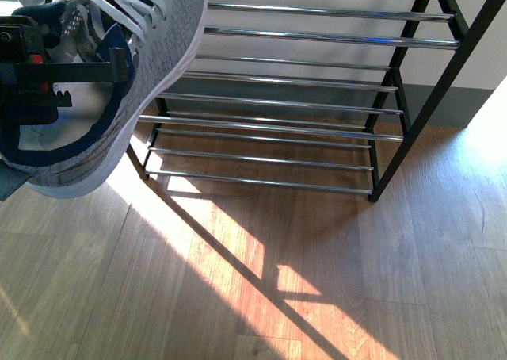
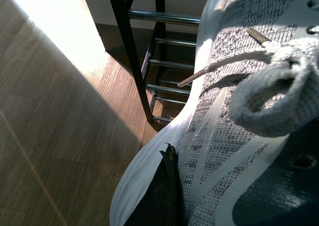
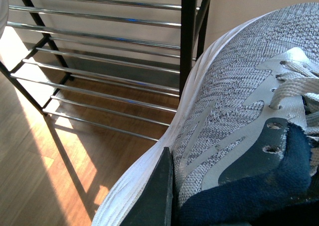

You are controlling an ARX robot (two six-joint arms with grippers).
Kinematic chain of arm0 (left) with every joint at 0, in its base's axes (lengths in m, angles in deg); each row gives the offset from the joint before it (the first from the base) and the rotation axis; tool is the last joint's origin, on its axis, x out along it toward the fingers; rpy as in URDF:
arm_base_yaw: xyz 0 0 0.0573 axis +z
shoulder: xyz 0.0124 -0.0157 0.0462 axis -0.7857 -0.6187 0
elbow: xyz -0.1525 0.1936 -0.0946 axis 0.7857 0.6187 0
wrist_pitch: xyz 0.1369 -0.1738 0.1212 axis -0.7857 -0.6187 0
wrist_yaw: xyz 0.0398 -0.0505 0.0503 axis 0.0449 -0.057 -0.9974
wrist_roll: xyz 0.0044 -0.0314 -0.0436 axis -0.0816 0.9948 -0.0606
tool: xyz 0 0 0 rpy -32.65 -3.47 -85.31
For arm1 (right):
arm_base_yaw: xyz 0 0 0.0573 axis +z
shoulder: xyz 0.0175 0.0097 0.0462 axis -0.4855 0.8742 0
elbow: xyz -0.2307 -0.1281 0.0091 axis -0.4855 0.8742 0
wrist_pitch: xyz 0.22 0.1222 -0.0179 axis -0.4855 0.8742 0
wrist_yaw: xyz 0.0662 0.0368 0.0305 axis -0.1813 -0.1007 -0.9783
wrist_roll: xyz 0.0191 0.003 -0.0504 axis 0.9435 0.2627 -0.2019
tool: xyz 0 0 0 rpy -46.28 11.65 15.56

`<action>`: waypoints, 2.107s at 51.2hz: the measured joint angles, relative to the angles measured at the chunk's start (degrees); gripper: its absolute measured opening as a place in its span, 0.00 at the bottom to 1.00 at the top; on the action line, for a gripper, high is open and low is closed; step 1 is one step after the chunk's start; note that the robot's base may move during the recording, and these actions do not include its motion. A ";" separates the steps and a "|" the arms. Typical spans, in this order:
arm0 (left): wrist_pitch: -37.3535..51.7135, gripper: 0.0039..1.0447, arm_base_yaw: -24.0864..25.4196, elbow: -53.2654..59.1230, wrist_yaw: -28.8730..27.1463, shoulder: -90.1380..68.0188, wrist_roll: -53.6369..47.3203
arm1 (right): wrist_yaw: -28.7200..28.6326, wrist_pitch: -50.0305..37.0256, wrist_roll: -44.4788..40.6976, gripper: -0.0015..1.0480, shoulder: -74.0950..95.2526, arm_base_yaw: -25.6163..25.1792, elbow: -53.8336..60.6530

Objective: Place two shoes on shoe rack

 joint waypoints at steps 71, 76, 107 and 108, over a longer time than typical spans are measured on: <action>0.00 0.01 -0.20 0.00 0.26 0.00 0.00 | 0.26 0.00 0.11 0.01 0.00 -0.02 0.09; 0.00 0.01 -0.20 0.00 0.26 0.00 0.00 | 0.24 0.00 0.13 0.01 0.00 -0.02 0.09; 0.00 0.01 -0.20 0.00 0.26 0.02 0.00 | -4.04 -5.05 2.38 0.01 1.27 -0.72 1.09; 0.00 0.01 -0.20 0.00 0.26 0.02 0.00 | -5.81 -6.51 3.34 0.01 1.57 -0.79 1.29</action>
